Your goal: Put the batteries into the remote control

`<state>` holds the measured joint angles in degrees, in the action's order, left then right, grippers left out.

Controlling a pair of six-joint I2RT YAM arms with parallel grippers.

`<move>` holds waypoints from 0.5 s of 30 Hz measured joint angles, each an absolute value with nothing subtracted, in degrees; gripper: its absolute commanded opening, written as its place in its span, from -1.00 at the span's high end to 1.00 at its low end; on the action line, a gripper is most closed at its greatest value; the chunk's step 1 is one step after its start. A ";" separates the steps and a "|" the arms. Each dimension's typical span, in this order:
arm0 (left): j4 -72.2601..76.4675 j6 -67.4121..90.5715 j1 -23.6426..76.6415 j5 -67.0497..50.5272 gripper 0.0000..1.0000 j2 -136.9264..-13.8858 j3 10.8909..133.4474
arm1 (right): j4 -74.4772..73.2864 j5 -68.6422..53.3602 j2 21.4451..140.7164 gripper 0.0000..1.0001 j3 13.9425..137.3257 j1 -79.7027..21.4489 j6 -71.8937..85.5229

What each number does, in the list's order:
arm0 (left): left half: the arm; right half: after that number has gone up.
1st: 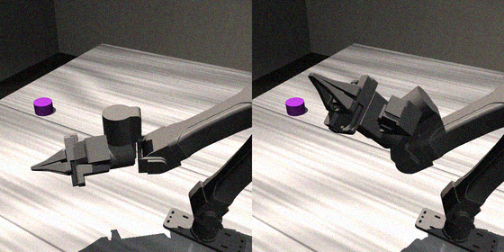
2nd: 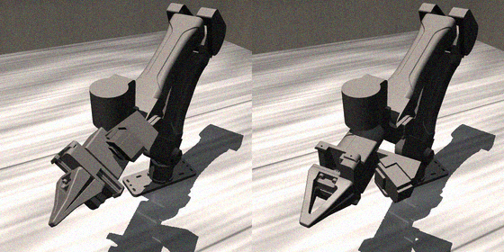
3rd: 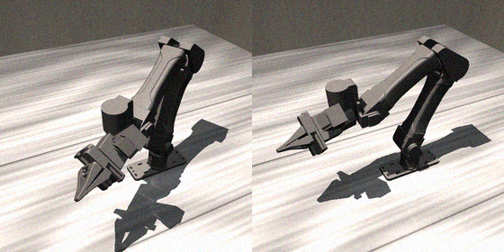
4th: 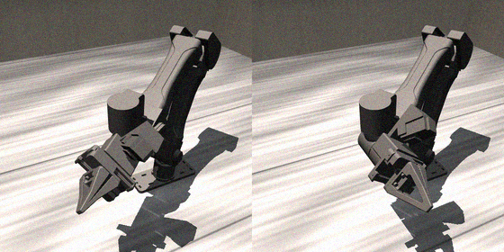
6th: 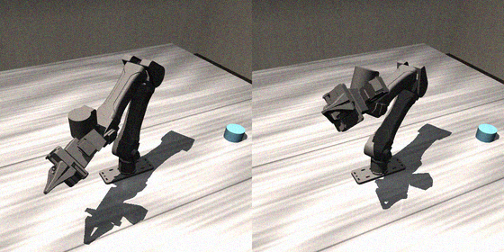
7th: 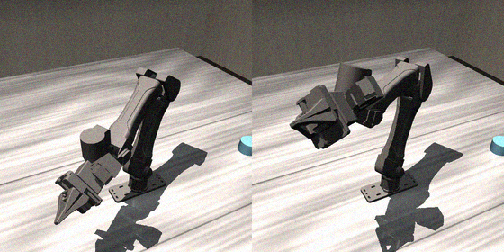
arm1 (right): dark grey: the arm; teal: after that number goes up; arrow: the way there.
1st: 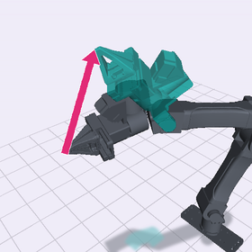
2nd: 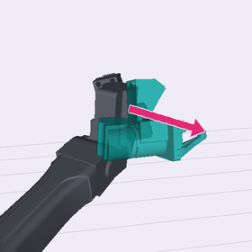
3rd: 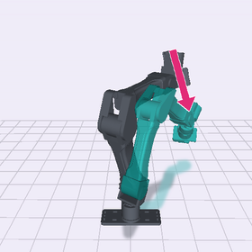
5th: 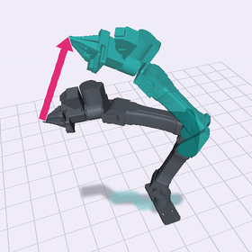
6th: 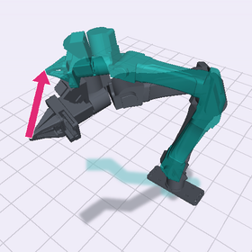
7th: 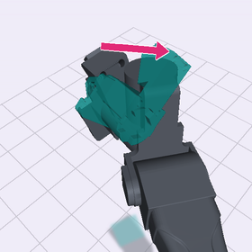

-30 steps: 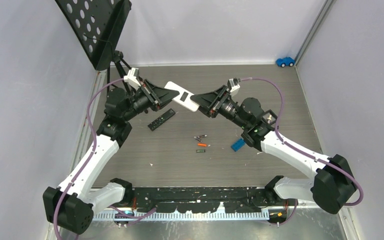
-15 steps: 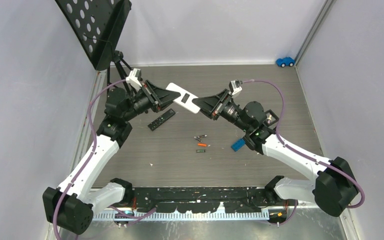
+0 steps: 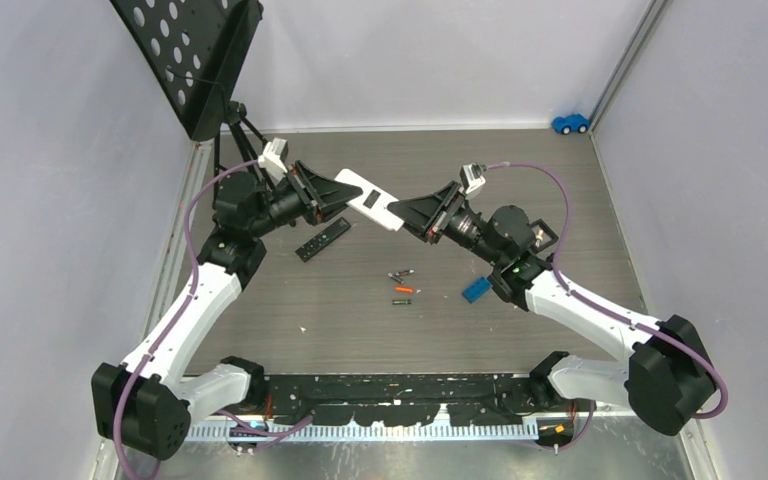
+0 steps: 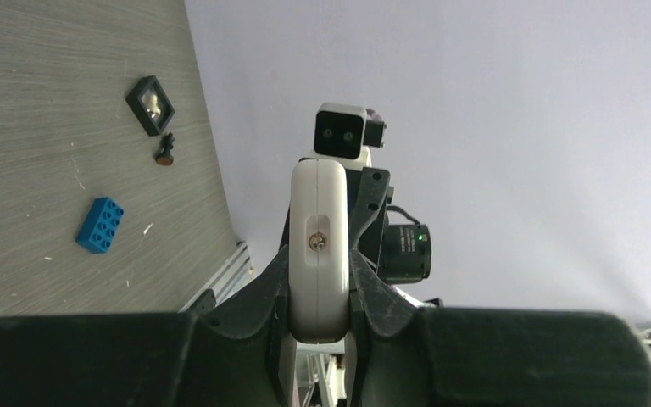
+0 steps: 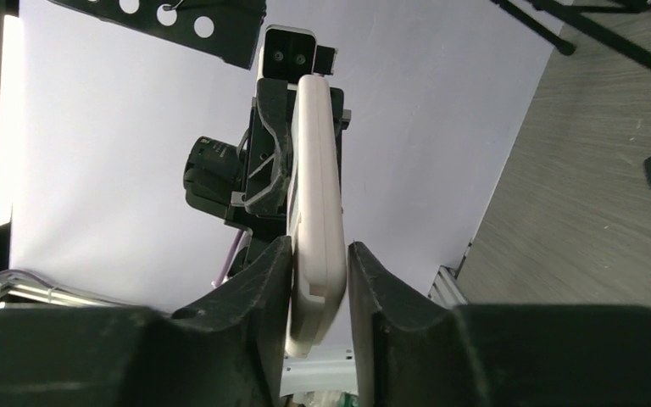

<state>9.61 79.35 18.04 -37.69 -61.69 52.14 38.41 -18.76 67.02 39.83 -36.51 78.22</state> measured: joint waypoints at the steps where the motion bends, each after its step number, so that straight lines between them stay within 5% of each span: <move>1: 9.54 79.55 17.82 -37.63 1.00 -61.80 52.12 | 38.70 -18.76 67.29 -0.04 39.83 -36.42 78.02; 6: 10.26 81.17 15.44 -35.59 1.00 -62.17 51.72 | 37.23 -18.55 69.17 -0.46 39.83 -35.00 77.54; 10: 10.79 81.21 14.98 -34.68 1.00 -62.26 50.39 | 34.74 -18.55 69.54 -0.44 39.86 -34.87 77.47; 15: 11.38 81.12 14.94 -34.35 1.00 -63.13 48.49 | 33.54 -18.59 69.56 -0.14 39.99 -34.87 77.76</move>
